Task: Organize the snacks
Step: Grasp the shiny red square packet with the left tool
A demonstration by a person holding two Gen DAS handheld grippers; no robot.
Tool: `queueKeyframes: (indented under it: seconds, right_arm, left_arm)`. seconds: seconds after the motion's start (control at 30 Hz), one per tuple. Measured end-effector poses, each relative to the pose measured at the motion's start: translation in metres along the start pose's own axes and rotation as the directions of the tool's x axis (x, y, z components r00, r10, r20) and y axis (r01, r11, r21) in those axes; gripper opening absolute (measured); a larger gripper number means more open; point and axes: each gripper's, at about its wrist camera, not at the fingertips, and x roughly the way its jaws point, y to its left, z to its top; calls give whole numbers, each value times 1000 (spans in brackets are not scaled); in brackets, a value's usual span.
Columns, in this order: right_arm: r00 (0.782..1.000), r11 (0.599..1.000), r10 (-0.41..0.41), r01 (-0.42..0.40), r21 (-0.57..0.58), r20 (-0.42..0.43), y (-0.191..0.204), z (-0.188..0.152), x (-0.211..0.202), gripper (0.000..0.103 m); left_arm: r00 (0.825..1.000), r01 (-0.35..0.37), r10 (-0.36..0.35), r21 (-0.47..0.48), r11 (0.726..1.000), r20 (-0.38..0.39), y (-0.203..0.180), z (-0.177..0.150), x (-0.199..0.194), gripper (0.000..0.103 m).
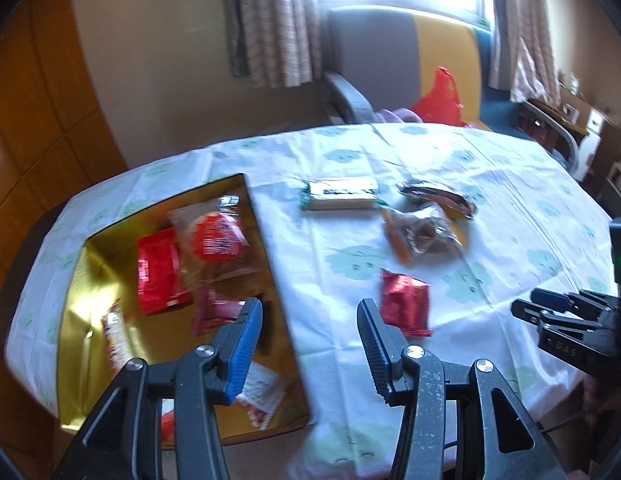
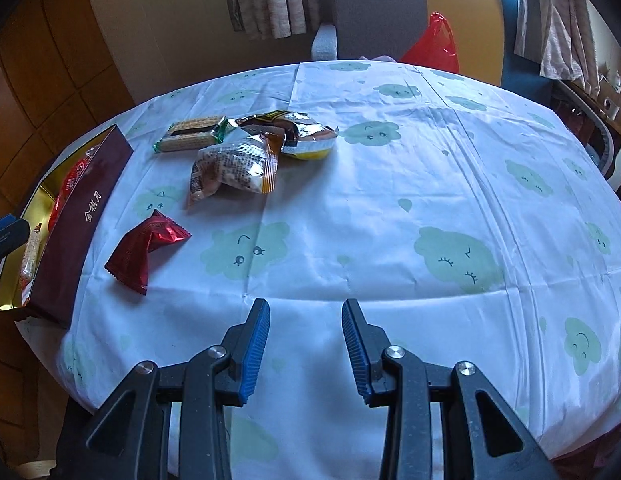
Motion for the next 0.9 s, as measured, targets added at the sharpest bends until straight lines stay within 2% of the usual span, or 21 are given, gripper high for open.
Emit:
queueKeyframes:
  seconds: [0.27,0.43,0.6,0.63,0.67,0.7,0.9]
  right_arm:
    - [1000,1000,10,-10,11,-13,-3,-4,6,38]
    - [1000,1000,22,-21,13,-8,-4,-4,7,38]
    - [1000,1000,29,-29,9,-3,-5,-5,6,39]
    - [1000,1000,30,-30,8,-2,-5,-5,6,39]
    - [999,999,32,-32,8,-1,-5,-5,6,39]
    - [999,999,34,-34,8,0,-6,-5,6,39]
    - [999,999,40,-40,4,10,-6,-5,7,39]
  left_arm:
    - [988,132,-125,79,988,-90,-32,8,26,55]
    - [977,146,-119,150,978,-174,-55,11,58,58]
    - [968,160,-110,215,964,-227,-75,16,88,61]
    - [967,159,-106,222,962,-234,-78,15,93,61]
    - [962,157,-97,226,961,-254,-80,13,100,48]
    - [957,162,-99,222,962,-271,-81,11,105,46]
    - [969,194,-162,172,966,-185,-78,-6,83,44]
